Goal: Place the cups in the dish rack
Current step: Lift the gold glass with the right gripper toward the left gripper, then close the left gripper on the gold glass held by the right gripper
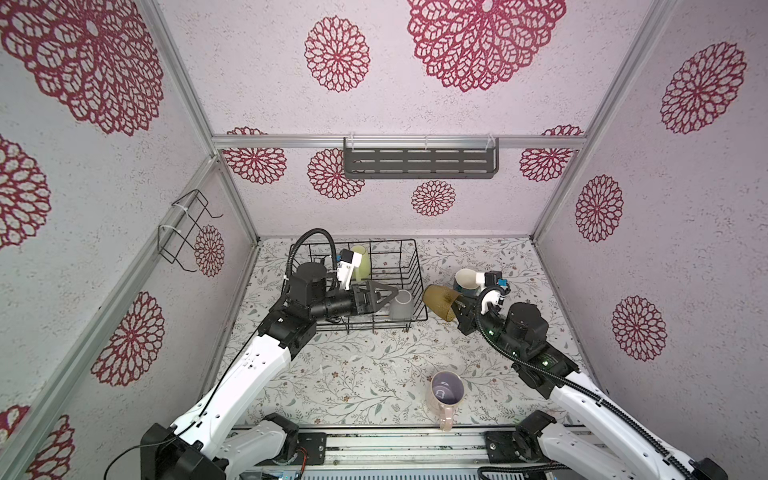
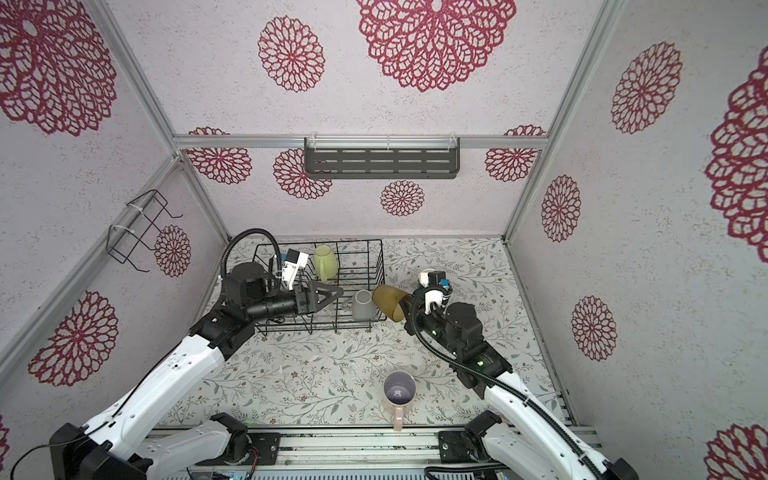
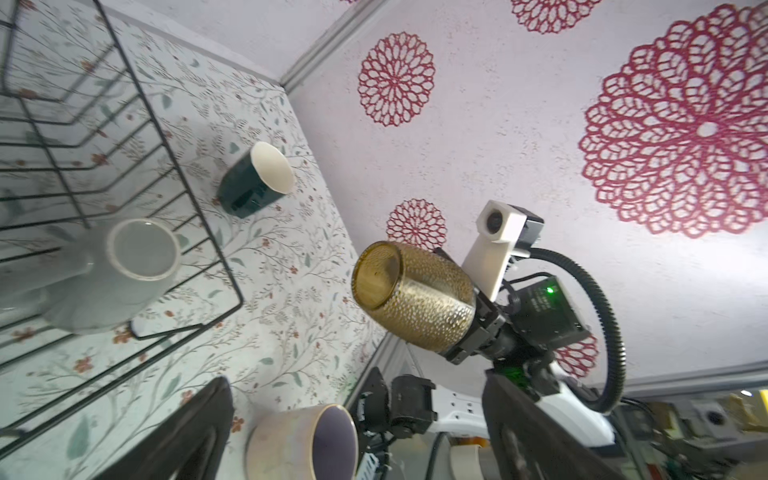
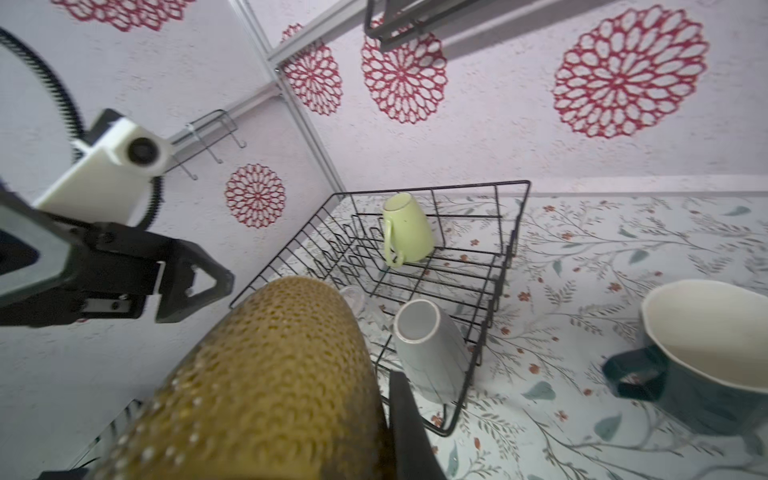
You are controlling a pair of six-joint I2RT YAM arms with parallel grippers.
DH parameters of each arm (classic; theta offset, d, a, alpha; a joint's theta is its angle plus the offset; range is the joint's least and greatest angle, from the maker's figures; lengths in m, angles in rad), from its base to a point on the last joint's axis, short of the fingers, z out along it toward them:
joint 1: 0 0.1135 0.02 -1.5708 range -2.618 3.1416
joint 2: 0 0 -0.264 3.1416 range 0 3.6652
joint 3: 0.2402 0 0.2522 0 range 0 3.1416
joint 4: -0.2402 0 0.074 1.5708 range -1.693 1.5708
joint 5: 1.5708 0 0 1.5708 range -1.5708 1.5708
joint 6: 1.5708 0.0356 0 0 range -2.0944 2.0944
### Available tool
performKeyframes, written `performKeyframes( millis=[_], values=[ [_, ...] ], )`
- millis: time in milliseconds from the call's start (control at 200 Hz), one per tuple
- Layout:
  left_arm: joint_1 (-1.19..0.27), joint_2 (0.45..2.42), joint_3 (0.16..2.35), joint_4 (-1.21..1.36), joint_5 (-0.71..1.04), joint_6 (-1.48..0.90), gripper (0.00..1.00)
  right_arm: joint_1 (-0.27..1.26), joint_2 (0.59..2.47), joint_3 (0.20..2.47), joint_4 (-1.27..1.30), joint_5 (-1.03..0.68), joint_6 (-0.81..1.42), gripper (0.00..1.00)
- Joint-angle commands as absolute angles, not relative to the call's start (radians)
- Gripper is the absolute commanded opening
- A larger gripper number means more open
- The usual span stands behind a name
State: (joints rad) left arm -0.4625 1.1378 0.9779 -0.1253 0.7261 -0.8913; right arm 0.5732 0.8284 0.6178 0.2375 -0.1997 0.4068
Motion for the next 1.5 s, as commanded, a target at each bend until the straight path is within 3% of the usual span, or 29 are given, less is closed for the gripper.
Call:
performKeyframes(
  millis=[0, 215, 330, 731, 1316, 1496],
  values=[
    [-0.470, 1.158, 0.996, -0.034, 0.856, -0.991, 0.97, 0.582, 0.813, 0.607, 0.513, -0.331, 0.361, 0.02],
    [-0.540, 1.228, 0.977, 0.179, 1.052, -1.122, 0.98, 0.615, 0.840, 0.588, 0.635, -0.418, 0.312, 0.02],
    [-0.562, 1.255, 1.001, 0.140, 1.083, -1.110, 1.00, 0.655, 0.867, 0.595, 0.649, -0.461, 0.256, 0.02],
    [-0.599, 1.268, 0.977, 0.211, 1.123, -1.156, 0.86, 0.727, 0.933, 0.597, 0.626, -0.449, 0.081, 0.00],
    [-0.606, 1.295, 0.953, 0.231, 1.144, -1.147, 0.85, 0.729, 1.012, 0.620, 0.664, -0.382, 0.074, 0.00],
    [-0.605, 1.287, 0.948, 0.229, 1.126, -1.146, 0.80, 0.729, 1.036, 0.623, 0.683, -0.376, 0.121, 0.00]
  ],
)
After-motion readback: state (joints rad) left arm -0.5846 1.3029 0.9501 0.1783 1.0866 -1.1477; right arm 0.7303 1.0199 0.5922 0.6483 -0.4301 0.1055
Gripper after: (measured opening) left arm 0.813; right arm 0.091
